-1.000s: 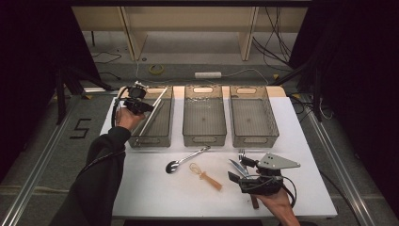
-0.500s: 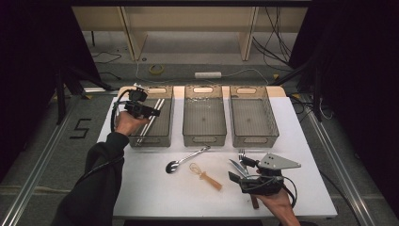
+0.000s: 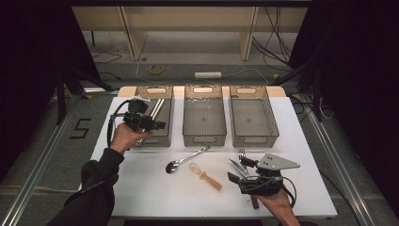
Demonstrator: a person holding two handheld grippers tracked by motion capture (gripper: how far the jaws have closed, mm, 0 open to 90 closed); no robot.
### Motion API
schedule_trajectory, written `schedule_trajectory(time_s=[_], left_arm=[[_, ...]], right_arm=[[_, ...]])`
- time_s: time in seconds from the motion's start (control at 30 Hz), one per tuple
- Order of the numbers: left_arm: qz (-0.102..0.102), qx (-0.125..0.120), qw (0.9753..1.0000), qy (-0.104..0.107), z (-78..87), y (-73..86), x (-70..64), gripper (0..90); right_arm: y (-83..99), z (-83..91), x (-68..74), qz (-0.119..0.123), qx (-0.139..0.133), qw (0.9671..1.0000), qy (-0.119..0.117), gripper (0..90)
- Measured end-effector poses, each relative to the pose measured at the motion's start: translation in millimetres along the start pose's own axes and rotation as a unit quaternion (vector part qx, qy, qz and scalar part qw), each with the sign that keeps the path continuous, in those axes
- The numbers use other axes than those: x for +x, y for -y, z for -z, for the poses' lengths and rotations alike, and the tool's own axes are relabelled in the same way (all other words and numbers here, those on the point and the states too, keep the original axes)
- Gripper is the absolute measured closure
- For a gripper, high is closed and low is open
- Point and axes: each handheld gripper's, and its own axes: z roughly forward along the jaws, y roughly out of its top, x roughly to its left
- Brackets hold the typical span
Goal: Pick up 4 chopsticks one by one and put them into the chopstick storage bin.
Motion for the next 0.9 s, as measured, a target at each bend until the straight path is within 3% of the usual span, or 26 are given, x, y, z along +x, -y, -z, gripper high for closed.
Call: schedule_trajectory(time_s=[0.37,0.73,0.9], left_arm=[[-0.037,-0.004,0.9991,0.017,11.4,17.6,-18.7,24.3],[-0.042,-0.015,0.9986,0.028,19.2,34.8,-30.4,23.0],[-0.04,-0.031,0.9978,0.043,24.4,42.6,-34.1,22.9]], right_arm=[[-0.1,0.4,0.8,0.003,0.0,1.0,0.0,26.3],[-0.5,0.0,1.1,0.002,0.005,1.0,0.001,26.2],[-0.5,-0.3,0.7,0.003,0.009,1.0,0.001,26.1]])
